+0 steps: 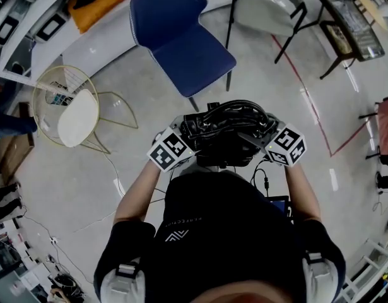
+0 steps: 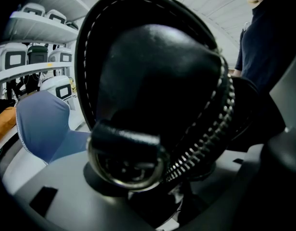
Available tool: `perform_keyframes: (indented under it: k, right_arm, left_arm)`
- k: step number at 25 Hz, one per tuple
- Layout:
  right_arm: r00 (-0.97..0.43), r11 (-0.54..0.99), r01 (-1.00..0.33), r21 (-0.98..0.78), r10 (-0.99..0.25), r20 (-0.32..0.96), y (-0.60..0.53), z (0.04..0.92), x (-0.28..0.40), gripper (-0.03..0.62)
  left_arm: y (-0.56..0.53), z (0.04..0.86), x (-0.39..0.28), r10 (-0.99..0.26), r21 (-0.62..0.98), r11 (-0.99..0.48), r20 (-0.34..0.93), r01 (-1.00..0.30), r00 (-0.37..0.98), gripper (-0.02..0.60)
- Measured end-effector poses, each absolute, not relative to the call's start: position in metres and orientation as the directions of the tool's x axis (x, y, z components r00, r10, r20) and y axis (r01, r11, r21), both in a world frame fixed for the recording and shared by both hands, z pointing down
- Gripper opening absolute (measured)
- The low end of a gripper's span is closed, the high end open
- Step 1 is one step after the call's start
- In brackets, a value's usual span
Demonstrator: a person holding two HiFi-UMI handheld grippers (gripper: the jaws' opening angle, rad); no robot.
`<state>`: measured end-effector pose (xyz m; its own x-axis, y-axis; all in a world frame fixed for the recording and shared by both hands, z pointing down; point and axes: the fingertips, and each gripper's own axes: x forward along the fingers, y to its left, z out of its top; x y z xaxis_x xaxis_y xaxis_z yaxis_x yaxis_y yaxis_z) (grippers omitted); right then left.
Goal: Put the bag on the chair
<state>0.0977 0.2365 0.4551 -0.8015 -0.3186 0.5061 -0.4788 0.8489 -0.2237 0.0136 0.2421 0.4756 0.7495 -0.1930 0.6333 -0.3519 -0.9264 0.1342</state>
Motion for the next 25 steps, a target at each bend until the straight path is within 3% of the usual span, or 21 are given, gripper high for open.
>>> perform_keyframes:
  k: [11,25]
  right_arm:
    - [-0.807,0.853,-0.456,-0.255,-0.275,0.524,0.154,0.462,0.096,0.230]
    - [-0.843,0.914,-0.318,-0.251,-0.152,0.515,0.074,0.462,0.057,0.230]
  left_arm:
    - [0.164,0.483,0.012,-0.212,0.162,-0.904,0.636,-0.396,0.742,0.318]
    - [0.096,0.484,-0.023,-0.339,0.143,-0.826,0.647,-0.545,0.683,0.319]
